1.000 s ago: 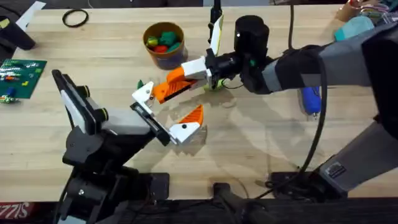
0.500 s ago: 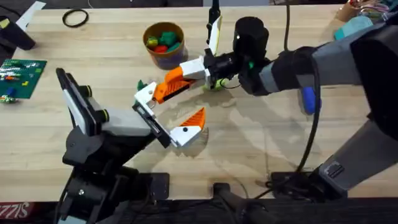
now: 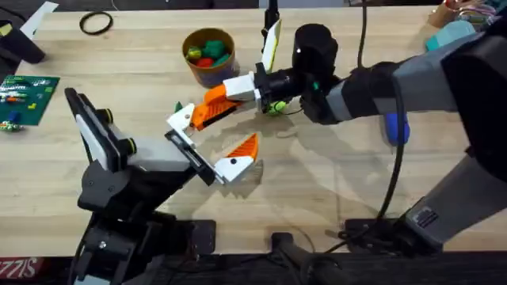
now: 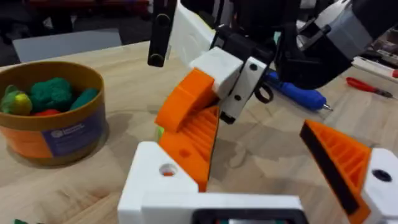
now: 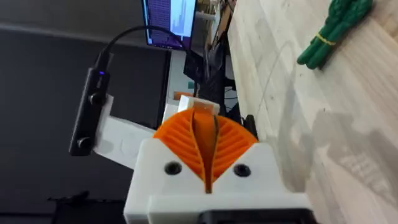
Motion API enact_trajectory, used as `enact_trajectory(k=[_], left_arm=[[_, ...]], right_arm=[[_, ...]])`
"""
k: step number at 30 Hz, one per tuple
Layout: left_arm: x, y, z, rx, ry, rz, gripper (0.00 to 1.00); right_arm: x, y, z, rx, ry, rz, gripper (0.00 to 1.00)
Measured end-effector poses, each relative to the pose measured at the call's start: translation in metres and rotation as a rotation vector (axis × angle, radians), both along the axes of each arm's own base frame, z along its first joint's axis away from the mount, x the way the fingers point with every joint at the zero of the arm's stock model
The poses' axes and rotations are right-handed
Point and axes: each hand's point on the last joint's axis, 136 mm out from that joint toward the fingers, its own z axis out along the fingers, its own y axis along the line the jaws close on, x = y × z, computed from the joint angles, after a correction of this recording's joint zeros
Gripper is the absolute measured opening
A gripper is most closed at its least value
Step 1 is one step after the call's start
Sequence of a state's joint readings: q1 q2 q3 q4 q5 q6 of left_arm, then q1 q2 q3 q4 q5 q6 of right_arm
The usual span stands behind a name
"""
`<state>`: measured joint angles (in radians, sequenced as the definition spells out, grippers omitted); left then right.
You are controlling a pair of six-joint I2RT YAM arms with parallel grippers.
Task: Pick up the gripper from the table and insert it into the empty holder that is missing its gripper. Then pick up a screw, insert it into the mounting hole, and use the screwdriver to tighten it. Finally, clean up the table by picking up the vegetable and placing it into the bucket.
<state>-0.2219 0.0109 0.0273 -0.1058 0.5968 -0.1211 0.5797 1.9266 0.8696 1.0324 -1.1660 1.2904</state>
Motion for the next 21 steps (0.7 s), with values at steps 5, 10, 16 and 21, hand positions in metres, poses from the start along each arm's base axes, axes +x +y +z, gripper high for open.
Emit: enact_trajectory(k=[5, 10, 16, 21], left_arm=[[0.001, 0.002, 0.000, 0.000, 0.003, 0.012, 0.987], [-0.008, -0.007, 0.000, -0.007, 0.008, -0.062, 0.987], [-0.009, -0.006, 0.000, -0.012, 0.016, -0.063, 0.987], [-0.009, -0.006, 0.000, -0.012, 0.017, -0.062, 0.987]], right_arm=[[0.001, 0.004, 0.000, 0.010, -0.065, -0.016, 0.013], [-0.007, 0.010, -0.001, 0.024, -0.132, 0.006, 0.013], [-0.009, 0.014, -0.001, 0.034, -0.180, 0.007, 0.013], [-0.010, 0.014, -0.001, 0.036, -0.190, 0.008, 0.013]])
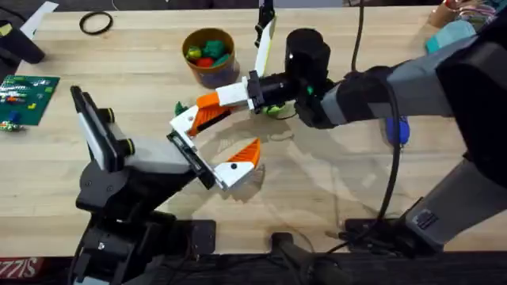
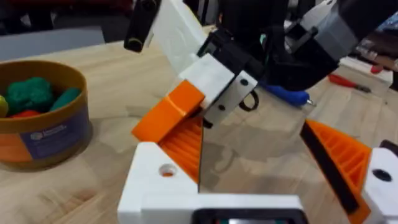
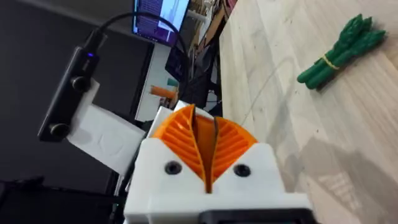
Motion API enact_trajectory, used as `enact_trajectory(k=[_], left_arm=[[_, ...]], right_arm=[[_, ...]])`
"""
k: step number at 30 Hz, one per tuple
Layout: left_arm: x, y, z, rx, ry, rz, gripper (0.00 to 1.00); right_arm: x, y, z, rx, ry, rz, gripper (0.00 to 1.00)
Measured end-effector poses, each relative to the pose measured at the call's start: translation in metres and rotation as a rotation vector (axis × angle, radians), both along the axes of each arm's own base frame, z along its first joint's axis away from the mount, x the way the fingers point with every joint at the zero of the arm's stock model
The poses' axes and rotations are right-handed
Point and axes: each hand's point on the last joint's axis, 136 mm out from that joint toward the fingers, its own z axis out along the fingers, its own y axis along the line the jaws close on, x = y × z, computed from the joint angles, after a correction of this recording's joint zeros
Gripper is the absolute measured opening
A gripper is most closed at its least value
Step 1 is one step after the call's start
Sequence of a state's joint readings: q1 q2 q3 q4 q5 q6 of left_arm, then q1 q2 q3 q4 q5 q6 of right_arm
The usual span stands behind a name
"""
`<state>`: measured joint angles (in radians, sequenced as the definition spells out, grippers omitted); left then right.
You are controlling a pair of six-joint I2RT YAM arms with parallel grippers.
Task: Pick up the gripper from the table and insert it into the empty holder that is missing its gripper. Then pick up a screw, insert it into the mounting hole, and use the screwdriver to tighten it. Finally, clean up the table by picking up the vegetable and placing it into the bucket.
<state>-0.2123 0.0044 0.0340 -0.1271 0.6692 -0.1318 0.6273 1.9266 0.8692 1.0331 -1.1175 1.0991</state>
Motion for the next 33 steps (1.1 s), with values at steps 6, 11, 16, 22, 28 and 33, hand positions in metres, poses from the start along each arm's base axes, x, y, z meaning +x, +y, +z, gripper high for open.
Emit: enact_trajectory(k=[6, 11, 16, 22, 28, 33], left_arm=[[0.000, 0.000, 0.000, 0.000, 0.000, -0.003, 0.987], [-0.001, 0.000, 0.000, 0.000, 0.000, -0.004, 0.987], [-0.001, 0.000, 0.000, 0.000, 0.000, -0.004, 0.987], [-0.002, -0.001, 0.000, -0.001, 0.000, -0.011, 0.987], [-0.006, -0.004, 0.003, 0.017, -0.040, -0.044, 0.986], [-0.009, -0.006, 0.004, 0.023, -0.053, -0.065, 0.986]], right_arm=[[0.000, 0.000, 0.000, -0.005, 0.022, -0.001, 0.013], [0.000, 0.000, 0.000, -0.009, 0.043, -0.002, 0.013], [0.000, 0.000, 0.000, -0.012, 0.053, -0.005, 0.013], [0.000, 0.000, 0.000, -0.013, 0.058, -0.005, 0.160], [0.003, 0.001, -0.012, -0.027, 0.091, -0.025, 0.968], [0.005, -0.002, -0.010, -0.013, 0.111, -0.028, 0.996]])
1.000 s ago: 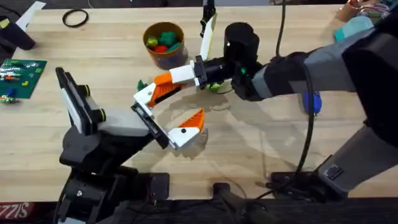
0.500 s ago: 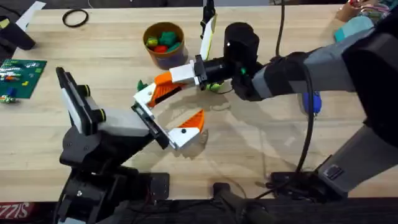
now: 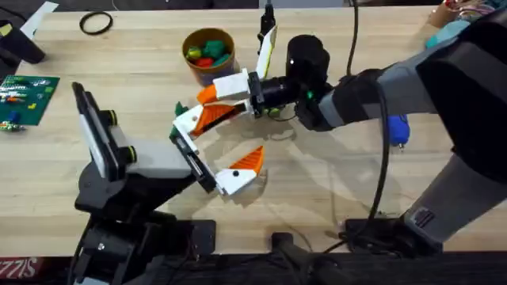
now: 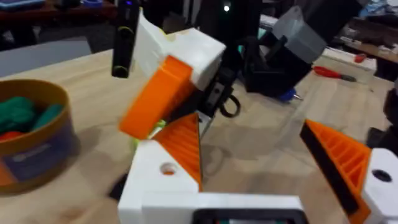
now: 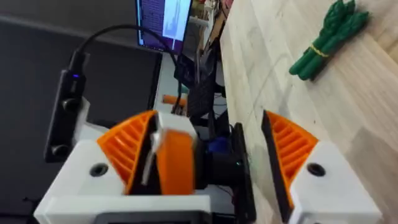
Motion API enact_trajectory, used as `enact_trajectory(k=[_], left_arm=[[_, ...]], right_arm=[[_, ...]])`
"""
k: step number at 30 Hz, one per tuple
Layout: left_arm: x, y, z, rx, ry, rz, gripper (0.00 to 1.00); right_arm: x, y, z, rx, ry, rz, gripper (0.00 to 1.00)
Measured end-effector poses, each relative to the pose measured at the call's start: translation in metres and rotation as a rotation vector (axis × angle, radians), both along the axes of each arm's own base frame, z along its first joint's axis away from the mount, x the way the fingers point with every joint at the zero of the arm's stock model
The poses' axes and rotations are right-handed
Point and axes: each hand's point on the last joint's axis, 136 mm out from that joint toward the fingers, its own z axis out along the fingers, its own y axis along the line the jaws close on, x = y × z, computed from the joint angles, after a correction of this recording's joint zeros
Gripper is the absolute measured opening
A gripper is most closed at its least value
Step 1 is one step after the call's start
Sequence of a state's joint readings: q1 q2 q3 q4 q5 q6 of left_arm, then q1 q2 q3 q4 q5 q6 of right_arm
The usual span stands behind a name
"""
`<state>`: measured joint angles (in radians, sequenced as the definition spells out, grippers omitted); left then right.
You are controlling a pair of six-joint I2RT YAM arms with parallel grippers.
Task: Pick up the gripper from the table and insert it into the empty holder that is missing its gripper. Then pick up a screw, insert it into the mounting hole, and use the screwdriver to tighten it. Finally, clean up the table by picking up the vegetable and placing it into the bucket.
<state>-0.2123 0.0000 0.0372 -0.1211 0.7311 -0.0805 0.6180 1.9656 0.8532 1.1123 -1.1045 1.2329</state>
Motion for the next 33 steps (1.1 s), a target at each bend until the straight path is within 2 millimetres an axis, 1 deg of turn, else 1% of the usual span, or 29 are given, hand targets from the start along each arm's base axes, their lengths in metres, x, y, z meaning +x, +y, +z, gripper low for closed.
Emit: enact_trajectory(k=[1, 4, 6, 12, 14, 17, 19, 21, 22, 24, 25, 26, 29, 33], left_arm=[[-0.004, -0.003, -0.001, -0.003, 0.011, -0.026, 0.986], [-0.022, -0.015, -0.002, -0.010, 0.020, -0.146, 0.986], [-0.028, -0.019, -0.002, -0.013, 0.024, -0.184, 0.986], [-0.034, -0.021, -0.002, -0.016, 0.027, -0.224, 0.986], [-0.035, -0.022, -0.002, -0.016, 0.028, -0.228, 0.986], [-0.035, -0.022, -0.002, -0.016, 0.028, -0.229, 0.986], [-0.035, -0.022, -0.002, -0.017, 0.028, -0.230, 0.986], [-0.035, -0.022, -0.002, -0.017, 0.028, -0.231, 0.985], [-0.035, -0.022, -0.002, -0.017, 0.028, -0.232, 0.986], [-0.036, -0.022, -0.002, -0.017, 0.028, -0.232, 0.986], [-0.036, -0.022, -0.002, -0.017, 0.028, -0.232, 0.986], [-0.036, -0.022, -0.002, -0.017, 0.028, -0.232, 0.986], [-0.036, -0.022, -0.002, -0.017, 0.028, -0.232, 0.986], [-0.036, -0.022, -0.002, -0.017, 0.028, -0.232, 0.986]], right_arm=[[-0.001, 0.000, 0.001, 0.004, -0.001, 0.005, 0.996], [-0.010, 0.001, 0.005, 0.013, -0.003, 0.052, 0.996], [-0.012, -0.002, 0.005, 0.012, 0.005, 0.070, 0.996], [0.006, -0.024, 0.008, 0.015, 0.020, 0.050, 0.996], [0.009, -0.031, 0.015, 0.022, 0.015, 0.051, 0.997], [0.009, -0.040, 0.032, 0.040, -0.011, 0.049, 0.997], [0.005, -0.047, 0.044, 0.052, -0.028, 0.045, 0.997], [0.000, -0.057, 0.049, 0.055, -0.035, 0.029, 0.997], [-0.004, -0.062, 0.049, 0.052, -0.028, 0.022, 0.997], [-0.013, -0.073, 0.041, 0.037, 0.004, -0.006, 0.997], [-0.028, -0.086, 0.022, 0.005, 0.071, -0.037, 0.997], [-0.033, -0.088, 0.015, -0.005, 0.093, -0.039, 0.997], [-0.045, -0.091, 0.002, -0.029, 0.139, -0.031, 0.997], [-0.051, -0.087, 0.002, -0.026, 0.130, -0.017, 0.997]])
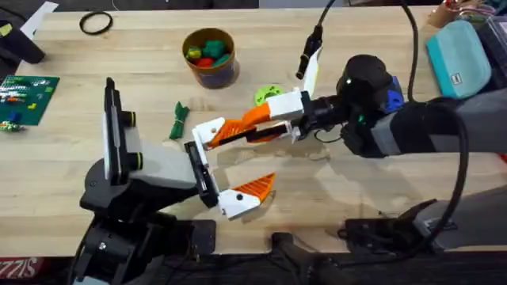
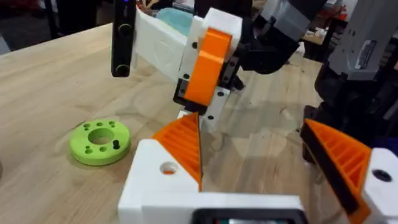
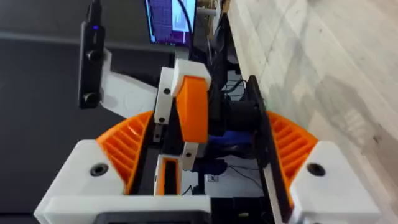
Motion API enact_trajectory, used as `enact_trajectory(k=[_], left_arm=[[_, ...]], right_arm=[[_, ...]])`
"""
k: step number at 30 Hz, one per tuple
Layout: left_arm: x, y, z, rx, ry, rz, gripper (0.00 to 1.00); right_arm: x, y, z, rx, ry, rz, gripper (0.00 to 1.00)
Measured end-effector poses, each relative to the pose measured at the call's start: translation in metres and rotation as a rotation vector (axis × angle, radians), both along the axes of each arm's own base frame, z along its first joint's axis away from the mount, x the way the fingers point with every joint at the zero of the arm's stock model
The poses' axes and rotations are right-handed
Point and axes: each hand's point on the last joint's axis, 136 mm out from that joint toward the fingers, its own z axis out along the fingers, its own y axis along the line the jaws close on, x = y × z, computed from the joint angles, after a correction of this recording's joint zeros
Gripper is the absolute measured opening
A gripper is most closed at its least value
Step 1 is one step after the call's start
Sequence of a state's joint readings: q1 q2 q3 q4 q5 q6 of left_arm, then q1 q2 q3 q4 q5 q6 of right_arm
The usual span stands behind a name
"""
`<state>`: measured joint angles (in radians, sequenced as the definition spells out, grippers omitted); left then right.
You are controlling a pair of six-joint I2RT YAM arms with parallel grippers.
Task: Pick up the gripper from the table and insert it into the empty holder that is missing its gripper. Then pick up a screw, insert it into the mounting hole, and use the screwdriver to tighten it. Finally, clean up the table by picking up the vegetable and placing it into the bucket.
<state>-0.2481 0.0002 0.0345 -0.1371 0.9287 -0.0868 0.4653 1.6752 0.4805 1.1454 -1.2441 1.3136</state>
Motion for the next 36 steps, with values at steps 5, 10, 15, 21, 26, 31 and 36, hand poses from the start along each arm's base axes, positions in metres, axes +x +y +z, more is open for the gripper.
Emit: enact_trajectory(k=[5, 10, 15, 21, 26, 31, 36], left_arm=[[0.000, 0.000, 0.000, 0.000, 0.000, 0.000, 0.986], [0.000, 0.000, 0.000, -0.003, 0.011, 0.002, 0.986], [0.001, 0.000, 0.000, -0.004, 0.014, 0.005, 0.986], [0.002, 0.001, 0.000, -0.006, 0.019, 0.015, 0.986], [0.005, 0.003, -0.001, -0.006, 0.022, 0.035, 0.986], [0.007, 0.004, -0.001, -0.007, 0.024, 0.046, 0.986], [0.007, 0.004, -0.001, -0.007, 0.024, 0.047, 0.986]], right_arm=[[-0.005, 0.004, 0.002, 0.007, -0.018, 0.017, 0.693], [-0.006, 0.005, 0.004, 0.015, -0.034, 0.020, 0.149], [-0.003, 0.006, 0.007, 0.017, -0.048, -0.001, 0.014], [-0.005, 0.013, 0.006, 0.015, -0.052, -0.011, 0.008], [-0.005, 0.019, 0.006, 0.013, -0.057, -0.030, 0.007], [-0.003, 0.021, 0.006, 0.011, -0.057, -0.044, 0.007], [-0.003, 0.021, 0.006, 0.010, -0.050, -0.046, 0.007]])
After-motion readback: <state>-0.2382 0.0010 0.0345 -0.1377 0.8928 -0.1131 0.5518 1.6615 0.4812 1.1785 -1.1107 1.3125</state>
